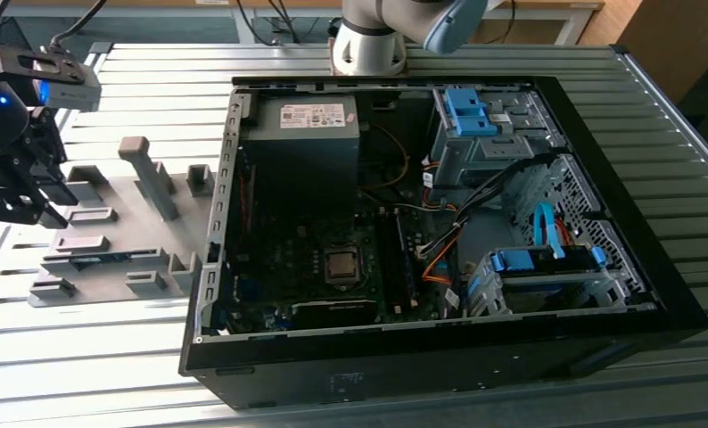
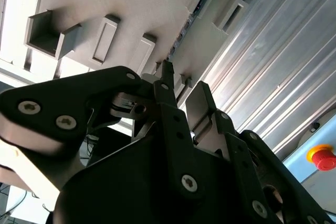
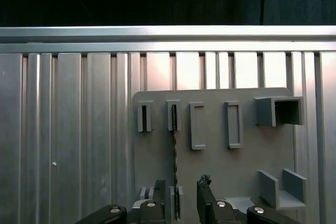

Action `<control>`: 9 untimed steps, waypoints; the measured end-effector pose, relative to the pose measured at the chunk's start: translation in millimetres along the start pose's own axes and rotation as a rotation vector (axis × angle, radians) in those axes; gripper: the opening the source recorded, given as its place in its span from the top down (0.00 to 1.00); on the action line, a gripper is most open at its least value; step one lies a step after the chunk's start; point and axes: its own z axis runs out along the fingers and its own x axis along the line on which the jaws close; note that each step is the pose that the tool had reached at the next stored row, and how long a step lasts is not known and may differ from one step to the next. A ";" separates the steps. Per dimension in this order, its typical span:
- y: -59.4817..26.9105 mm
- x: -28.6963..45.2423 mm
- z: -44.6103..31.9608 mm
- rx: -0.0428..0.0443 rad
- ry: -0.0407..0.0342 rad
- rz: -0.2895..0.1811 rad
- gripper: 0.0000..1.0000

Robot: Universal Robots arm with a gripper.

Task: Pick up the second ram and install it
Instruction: 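Pick up the second ram and move it above second insertion slot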

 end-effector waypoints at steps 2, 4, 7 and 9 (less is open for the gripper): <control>0.0 0.0 0.0 -0.0001 0.0001 0.000 0.63; 0.0 0.0 0.1 0.0001 0.0000 0.000 0.63; 0.0 0.0 0.6 0.0003 -0.0002 0.000 0.63; 0.0 0.0 1.0 0.0003 -0.0001 0.000 0.63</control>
